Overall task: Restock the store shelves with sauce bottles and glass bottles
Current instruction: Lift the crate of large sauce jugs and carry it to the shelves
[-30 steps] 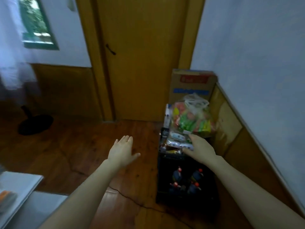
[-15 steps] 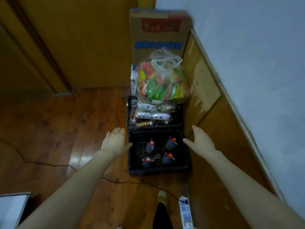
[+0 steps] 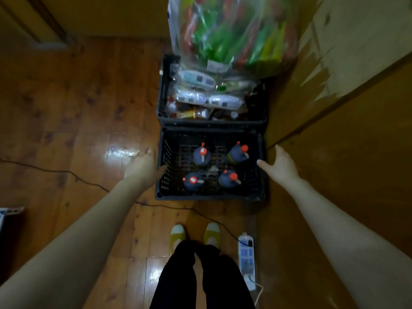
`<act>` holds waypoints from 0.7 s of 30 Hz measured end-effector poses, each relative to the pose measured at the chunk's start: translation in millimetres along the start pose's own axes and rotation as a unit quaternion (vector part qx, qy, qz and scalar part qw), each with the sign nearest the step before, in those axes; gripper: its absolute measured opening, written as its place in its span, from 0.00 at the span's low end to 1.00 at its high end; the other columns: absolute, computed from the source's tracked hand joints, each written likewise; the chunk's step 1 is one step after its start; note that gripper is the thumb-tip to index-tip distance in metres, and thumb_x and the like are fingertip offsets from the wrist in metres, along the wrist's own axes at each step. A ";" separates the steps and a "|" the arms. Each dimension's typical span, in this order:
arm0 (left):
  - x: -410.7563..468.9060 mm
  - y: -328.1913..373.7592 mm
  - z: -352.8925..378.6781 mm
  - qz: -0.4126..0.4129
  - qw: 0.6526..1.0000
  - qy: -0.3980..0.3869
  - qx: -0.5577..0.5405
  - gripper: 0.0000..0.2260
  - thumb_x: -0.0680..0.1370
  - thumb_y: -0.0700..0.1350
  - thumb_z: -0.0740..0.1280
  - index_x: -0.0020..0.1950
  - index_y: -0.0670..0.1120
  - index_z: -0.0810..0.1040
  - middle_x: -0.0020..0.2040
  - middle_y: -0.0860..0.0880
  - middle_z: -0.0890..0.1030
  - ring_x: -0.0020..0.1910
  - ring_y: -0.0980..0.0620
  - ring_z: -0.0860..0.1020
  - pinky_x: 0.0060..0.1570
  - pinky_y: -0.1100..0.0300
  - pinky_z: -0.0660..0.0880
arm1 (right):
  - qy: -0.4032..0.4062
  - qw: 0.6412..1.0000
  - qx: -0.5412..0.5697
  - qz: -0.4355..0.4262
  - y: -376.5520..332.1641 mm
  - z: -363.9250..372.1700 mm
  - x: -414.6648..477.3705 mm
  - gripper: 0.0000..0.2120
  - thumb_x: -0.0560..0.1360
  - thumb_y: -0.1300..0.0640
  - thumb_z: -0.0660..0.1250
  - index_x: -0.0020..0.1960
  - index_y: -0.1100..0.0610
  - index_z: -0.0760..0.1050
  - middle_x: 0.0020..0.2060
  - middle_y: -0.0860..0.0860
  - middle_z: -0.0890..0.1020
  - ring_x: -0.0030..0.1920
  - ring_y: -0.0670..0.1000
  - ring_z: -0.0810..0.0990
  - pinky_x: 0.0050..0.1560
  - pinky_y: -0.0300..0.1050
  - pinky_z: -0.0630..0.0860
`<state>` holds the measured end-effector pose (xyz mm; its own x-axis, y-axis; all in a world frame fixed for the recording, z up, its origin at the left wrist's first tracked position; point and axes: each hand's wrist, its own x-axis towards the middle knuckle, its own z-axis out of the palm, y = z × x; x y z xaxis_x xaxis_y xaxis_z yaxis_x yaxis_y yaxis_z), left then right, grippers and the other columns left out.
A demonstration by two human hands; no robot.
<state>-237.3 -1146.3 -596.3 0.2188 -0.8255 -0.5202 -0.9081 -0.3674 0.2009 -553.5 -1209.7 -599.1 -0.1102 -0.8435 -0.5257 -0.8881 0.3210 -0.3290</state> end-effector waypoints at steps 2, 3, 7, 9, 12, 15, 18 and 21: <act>28.8 -7.9 33.8 -0.006 1.000 -0.004 -0.010 0.23 0.75 0.50 0.66 0.63 0.37 0.66 0.61 0.38 0.72 0.59 0.38 0.72 0.52 0.49 0.71 | 0.001 1.000 0.007 0.011 14.2 29.9 31.7 0.37 0.74 0.48 0.66 0.75 0.60 0.51 0.73 0.59 0.60 0.71 0.59 0.61 0.67 0.52 0.63; 43.7 -13.1 51.4 -0.008 1.000 -0.003 -0.012 0.22 0.75 0.50 0.66 0.61 0.37 0.67 0.60 0.38 0.72 0.57 0.38 0.73 0.50 0.49 0.71 | 0.002 1.000 0.010 0.016 21.7 44.8 47.6 0.37 0.74 0.48 0.66 0.75 0.60 0.51 0.73 0.59 0.60 0.71 0.60 0.61 0.67 0.52 0.63; 97.7 -34.5 113.1 -0.040 0.999 -0.015 -0.023 0.21 0.75 0.49 0.66 0.60 0.37 0.65 0.56 0.37 0.74 0.53 0.37 0.74 0.45 0.50 0.71 | 0.010 0.998 0.016 0.052 51.2 96.4 103.0 0.38 0.74 0.48 0.66 0.75 0.61 0.50 0.73 0.59 0.59 0.72 0.60 0.60 0.67 0.52 0.63; 122.4 -44.1 137.8 -0.062 0.997 -0.017 -0.044 0.21 0.75 0.48 0.67 0.61 0.38 0.64 0.56 0.36 0.74 0.53 0.36 0.74 0.44 0.49 0.71 | 0.019 0.997 0.028 0.067 64.9 117.9 126.3 0.38 0.74 0.49 0.67 0.75 0.61 0.50 0.73 0.60 0.60 0.72 0.61 0.60 0.67 0.53 0.63; 153.8 -53.2 165.0 -0.087 0.993 0.003 -0.080 0.23 0.74 0.46 0.68 0.61 0.37 0.63 0.58 0.36 0.72 0.55 0.35 0.74 0.48 0.45 0.74 | 0.040 0.993 0.045 0.098 84.3 143.6 154.4 0.38 0.73 0.51 0.68 0.74 0.63 0.52 0.70 0.62 0.63 0.70 0.62 0.63 0.66 0.54 0.64; 175.8 -56.0 184.9 -0.092 0.988 0.031 -0.120 0.25 0.73 0.45 0.69 0.63 0.37 0.62 0.59 0.36 0.72 0.56 0.35 0.74 0.48 0.43 0.74 | 0.055 0.990 0.061 0.116 102.9 162.5 175.3 0.37 0.73 0.53 0.69 0.73 0.64 0.53 0.68 0.63 0.66 0.68 0.63 0.66 0.65 0.54 0.66; 188.8 -60.3 200.6 -0.095 0.979 0.051 -0.171 0.26 0.73 0.42 0.69 0.65 0.41 0.59 0.59 0.36 0.73 0.57 0.34 0.73 0.49 0.42 0.74 | 0.051 0.986 0.081 0.134 115.7 176.5 189.2 0.36 0.73 0.55 0.69 0.73 0.64 0.54 0.68 0.64 0.67 0.67 0.64 0.67 0.64 0.53 0.67; 192.2 -64.3 209.6 -0.101 0.961 0.077 -0.247 0.26 0.75 0.37 0.65 0.69 0.47 0.58 0.60 0.37 0.74 0.56 0.34 0.75 0.52 0.42 0.75 | 0.065 0.983 0.102 0.139 123.2 189.5 196.0 0.30 0.75 0.58 0.67 0.72 0.63 0.57 0.66 0.63 0.70 0.65 0.63 0.69 0.63 0.52 0.68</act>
<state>-211.6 -1191.6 -883.2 0.4582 -0.7557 -0.4679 -0.5703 -0.6537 0.4974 -599.9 -1253.9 -891.3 -0.4036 -0.7552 -0.5165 -0.7088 0.6150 -0.3454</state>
